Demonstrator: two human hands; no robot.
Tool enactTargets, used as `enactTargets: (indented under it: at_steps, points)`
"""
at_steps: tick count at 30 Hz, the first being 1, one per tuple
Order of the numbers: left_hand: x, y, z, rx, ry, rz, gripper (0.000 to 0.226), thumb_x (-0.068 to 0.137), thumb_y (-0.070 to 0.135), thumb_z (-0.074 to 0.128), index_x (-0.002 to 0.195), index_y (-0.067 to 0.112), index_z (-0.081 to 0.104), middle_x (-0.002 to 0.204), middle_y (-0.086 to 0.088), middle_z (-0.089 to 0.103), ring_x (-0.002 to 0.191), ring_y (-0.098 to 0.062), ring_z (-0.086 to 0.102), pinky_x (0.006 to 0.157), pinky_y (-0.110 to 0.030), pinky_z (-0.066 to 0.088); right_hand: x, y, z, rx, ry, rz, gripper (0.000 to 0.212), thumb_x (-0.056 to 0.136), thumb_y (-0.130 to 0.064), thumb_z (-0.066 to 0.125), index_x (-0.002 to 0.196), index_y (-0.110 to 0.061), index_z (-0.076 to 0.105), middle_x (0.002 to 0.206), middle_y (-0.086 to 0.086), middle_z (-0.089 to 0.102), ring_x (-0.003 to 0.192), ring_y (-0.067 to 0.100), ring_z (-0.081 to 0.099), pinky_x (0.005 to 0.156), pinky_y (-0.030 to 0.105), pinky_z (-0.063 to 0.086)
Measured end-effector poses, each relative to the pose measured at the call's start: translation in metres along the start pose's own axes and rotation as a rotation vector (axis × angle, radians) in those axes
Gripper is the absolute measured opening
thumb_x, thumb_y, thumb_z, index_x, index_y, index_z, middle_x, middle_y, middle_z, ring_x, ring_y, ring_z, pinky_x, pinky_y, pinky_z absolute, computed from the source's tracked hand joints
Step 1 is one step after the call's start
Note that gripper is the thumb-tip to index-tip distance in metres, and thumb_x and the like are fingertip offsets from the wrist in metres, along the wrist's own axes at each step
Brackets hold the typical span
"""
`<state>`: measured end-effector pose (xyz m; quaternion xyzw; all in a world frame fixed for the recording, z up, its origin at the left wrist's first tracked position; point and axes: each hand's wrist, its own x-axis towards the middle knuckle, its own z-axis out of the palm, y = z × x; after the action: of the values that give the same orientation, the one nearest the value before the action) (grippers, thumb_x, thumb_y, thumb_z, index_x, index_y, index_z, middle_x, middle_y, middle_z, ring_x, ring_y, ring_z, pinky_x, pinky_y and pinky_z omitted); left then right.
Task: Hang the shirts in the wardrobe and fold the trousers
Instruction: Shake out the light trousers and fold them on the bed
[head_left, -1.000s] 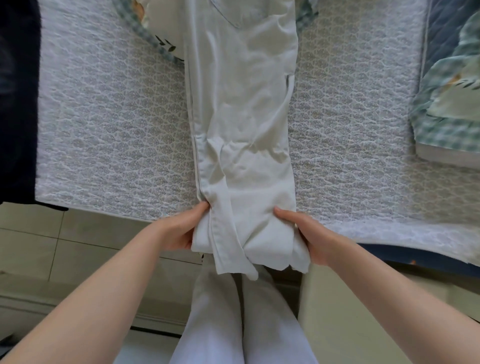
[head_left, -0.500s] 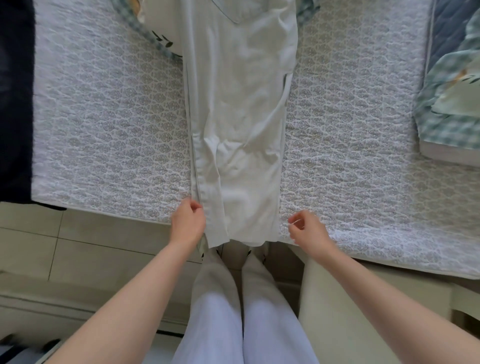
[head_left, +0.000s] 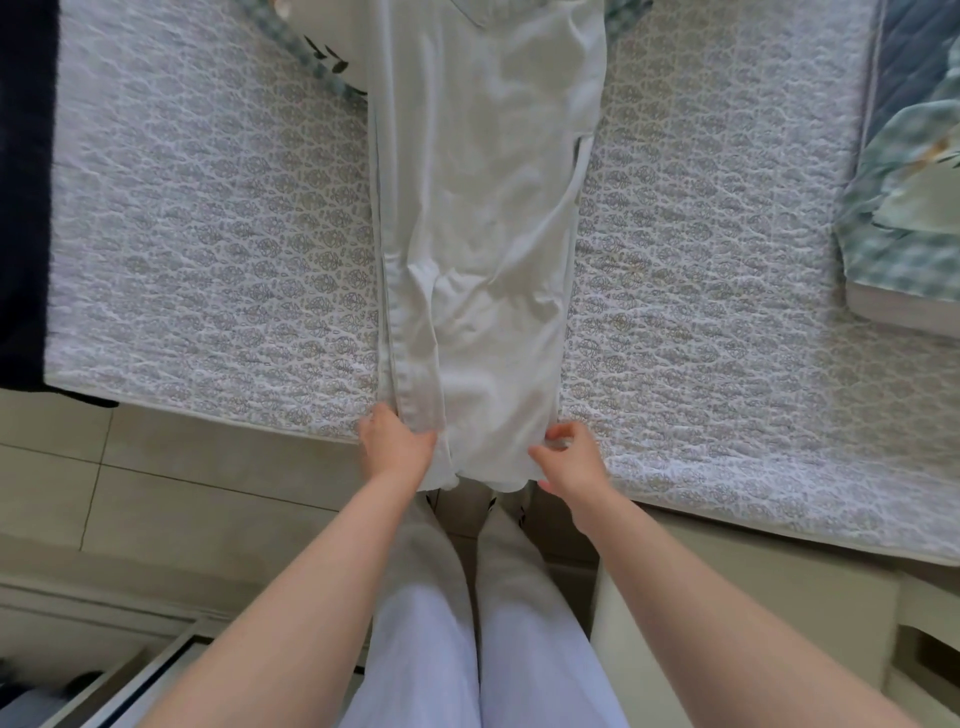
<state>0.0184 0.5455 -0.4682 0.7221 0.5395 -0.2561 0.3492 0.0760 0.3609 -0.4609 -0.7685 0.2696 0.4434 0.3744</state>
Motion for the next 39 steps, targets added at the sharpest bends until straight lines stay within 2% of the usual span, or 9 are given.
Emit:
enactTargets:
  at_steps: [6,9,14,19,23,25,28,33,39]
  points:
    - [0.006,-0.016,-0.021,-0.292,-0.180,0.005,0.004,0.091,0.014,0.068,0.093,0.011,0.069,0.098,-0.007,0.071,0.094,-0.027,0.067,0.081,-0.036,0.052,-0.004,-0.007,-0.004,0.031,-0.081,-0.010,0.013,0.094,-0.010,0.055,0.083,-0.012,0.048,0.092,0.009,0.057,0.085,0.023,0.055,0.085,0.041,0.052]
    - [0.006,-0.028,-0.037,-0.320,-0.321,0.050,0.007,0.095,0.015,0.063,0.099,0.015,0.068,0.104,-0.006,0.071,0.098,-0.025,0.067,0.085,-0.038,0.052,-0.010,0.000,-0.007,0.048,-0.146,-0.036,0.011,0.095,-0.012,0.050,0.087,-0.012,0.043,0.099,0.009,0.057,0.089,0.021,0.055,0.074,0.028,0.044]
    - [0.005,-0.039,-0.048,-0.446,-0.508,0.038,0.021,0.101,0.006,0.050,0.120,0.011,0.057,0.118,-0.012,0.066,0.109,-0.028,0.064,0.094,-0.038,0.051,-0.011,0.016,-0.016,0.040,-0.176,-0.005,0.012,0.099,-0.025,0.046,0.093,-0.014,0.045,0.110,0.016,0.060,0.097,0.021,0.060,0.090,0.039,0.055]
    - [0.010,-0.033,-0.040,-0.373,-0.367,-0.008,0.010,0.098,0.009,0.053,0.107,0.009,0.057,0.114,-0.020,0.066,0.104,-0.033,0.066,0.094,-0.048,0.054,-0.021,0.007,-0.022,0.090,-0.298,-0.049,0.022,0.097,-0.033,0.055,0.116,-0.022,0.057,0.111,-0.005,0.066,0.101,0.011,0.065,0.086,0.030,0.055]
    - [-0.004,-0.027,-0.028,-0.209,-0.312,0.037,0.076,0.072,0.049,0.081,0.129,0.015,0.044,0.125,0.000,0.058,0.114,-0.023,0.058,0.098,-0.045,0.048,-0.030,0.007,-0.022,-0.056,-0.369,-0.113,0.022,0.091,-0.022,0.065,0.113,-0.026,0.064,0.111,-0.011,0.069,0.099,0.004,0.064,0.077,0.018,0.050]
    - [-0.010,-0.026,-0.019,0.005,-0.163,0.093,0.097,0.063,0.053,0.084,0.136,0.011,0.036,0.132,-0.005,0.052,0.123,-0.028,0.051,0.101,-0.045,0.045,-0.033,0.007,-0.021,-0.064,-0.387,-0.113,0.027,0.089,-0.015,0.068,0.115,-0.021,0.065,0.109,-0.010,0.070,0.092,-0.001,0.065,0.070,0.012,0.047]
    - [-0.013,-0.025,-0.012,0.115,-0.092,0.089,0.081,0.072,0.033,0.080,0.133,0.006,0.033,0.131,-0.014,0.052,0.119,-0.035,0.052,0.093,-0.043,0.047,-0.036,0.007,-0.020,-0.063,-0.420,-0.108,0.027,0.087,-0.012,0.068,0.113,-0.018,0.068,0.105,-0.009,0.073,0.085,-0.005,0.067,0.066,0.008,0.047]
    - [-0.008,-0.023,-0.018,0.059,-0.143,0.067,0.037,0.079,0.010,0.067,0.113,0.006,0.053,0.110,-0.012,0.062,0.107,-0.031,0.058,0.078,-0.032,0.044,-0.033,0.007,-0.024,0.002,-0.477,-0.056,0.027,0.091,-0.009,0.061,0.115,-0.023,0.064,0.113,-0.011,0.071,0.104,0.004,0.065,0.093,0.023,0.049]
    - [-0.008,-0.041,-0.033,-0.333,-0.436,0.088,0.028,0.085,0.000,0.066,0.111,0.009,0.063,0.106,-0.009,0.073,0.098,-0.024,0.069,0.091,-0.046,0.056,-0.034,0.019,-0.027,0.034,-0.359,-0.142,0.031,0.094,-0.002,0.055,0.117,-0.024,0.056,0.106,-0.011,0.068,0.087,-0.001,0.068,0.069,0.017,0.054]
